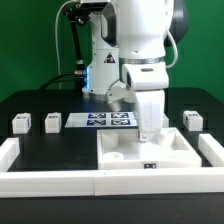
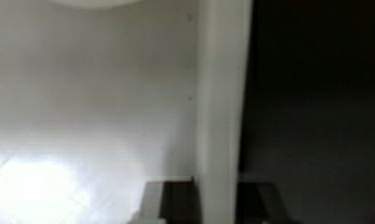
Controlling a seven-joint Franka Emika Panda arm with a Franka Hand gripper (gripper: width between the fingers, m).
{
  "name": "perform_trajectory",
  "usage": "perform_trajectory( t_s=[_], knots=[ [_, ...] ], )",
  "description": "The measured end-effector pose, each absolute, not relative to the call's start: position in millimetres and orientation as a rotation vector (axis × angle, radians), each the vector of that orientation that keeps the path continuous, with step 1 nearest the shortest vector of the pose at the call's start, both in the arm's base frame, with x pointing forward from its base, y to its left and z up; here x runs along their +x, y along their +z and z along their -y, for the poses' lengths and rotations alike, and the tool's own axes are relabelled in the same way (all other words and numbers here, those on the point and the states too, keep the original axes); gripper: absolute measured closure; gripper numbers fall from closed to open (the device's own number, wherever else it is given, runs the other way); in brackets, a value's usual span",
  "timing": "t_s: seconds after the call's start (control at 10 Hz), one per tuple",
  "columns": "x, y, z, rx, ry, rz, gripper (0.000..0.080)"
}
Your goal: Assemble square table
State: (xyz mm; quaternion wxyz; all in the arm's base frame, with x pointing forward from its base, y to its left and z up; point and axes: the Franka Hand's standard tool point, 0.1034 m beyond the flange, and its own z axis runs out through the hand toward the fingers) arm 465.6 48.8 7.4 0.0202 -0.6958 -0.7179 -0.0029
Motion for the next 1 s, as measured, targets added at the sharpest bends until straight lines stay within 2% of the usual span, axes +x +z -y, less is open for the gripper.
perform_trajectory(
  t_s=[0.6,1.0],
  knots=[
    [479,7.4,-83,-2.215,-0.035,2.172,0.0736],
    [482,7.6,-82,-2.223,-0.027,2.162,0.0736]
  ],
)
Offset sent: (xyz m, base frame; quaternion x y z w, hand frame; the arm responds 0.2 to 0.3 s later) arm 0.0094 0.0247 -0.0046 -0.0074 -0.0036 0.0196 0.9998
